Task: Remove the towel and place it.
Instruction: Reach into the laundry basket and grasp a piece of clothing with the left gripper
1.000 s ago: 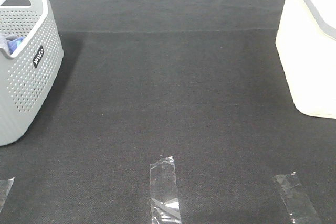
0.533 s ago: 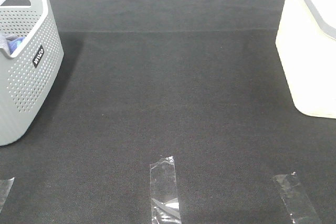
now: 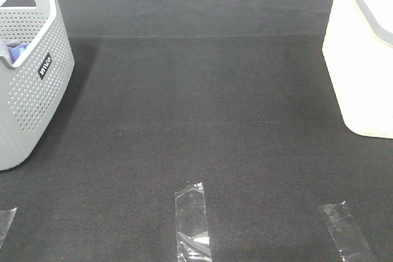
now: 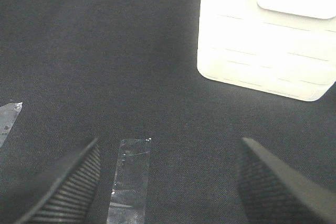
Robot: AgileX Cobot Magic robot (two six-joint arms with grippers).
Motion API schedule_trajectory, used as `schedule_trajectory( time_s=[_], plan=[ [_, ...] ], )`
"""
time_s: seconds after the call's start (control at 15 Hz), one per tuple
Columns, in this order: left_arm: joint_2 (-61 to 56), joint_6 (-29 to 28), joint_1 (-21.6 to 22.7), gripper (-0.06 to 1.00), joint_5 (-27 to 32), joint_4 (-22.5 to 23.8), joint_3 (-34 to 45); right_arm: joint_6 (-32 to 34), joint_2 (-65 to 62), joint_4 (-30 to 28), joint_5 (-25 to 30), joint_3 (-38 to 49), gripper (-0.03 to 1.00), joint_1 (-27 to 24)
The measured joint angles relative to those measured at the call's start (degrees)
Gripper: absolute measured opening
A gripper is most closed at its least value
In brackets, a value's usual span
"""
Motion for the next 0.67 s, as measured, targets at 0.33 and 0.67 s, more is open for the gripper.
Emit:
schedule_trajectory(
  time_s=[0.33, 0.67],
  plan=[
    [0.0, 0.0, 0.0, 0.74, 0.0, 0.0, 0.0, 0.0, 0.0, 0.0, 0.0, 0.0, 0.68, 0.0],
    [0.0, 0.0, 0.0, 0.74, 0.0, 0.2, 0.0, 0.0, 0.0, 0.0, 0.0, 0.0, 0.68, 0.0]
  ],
)
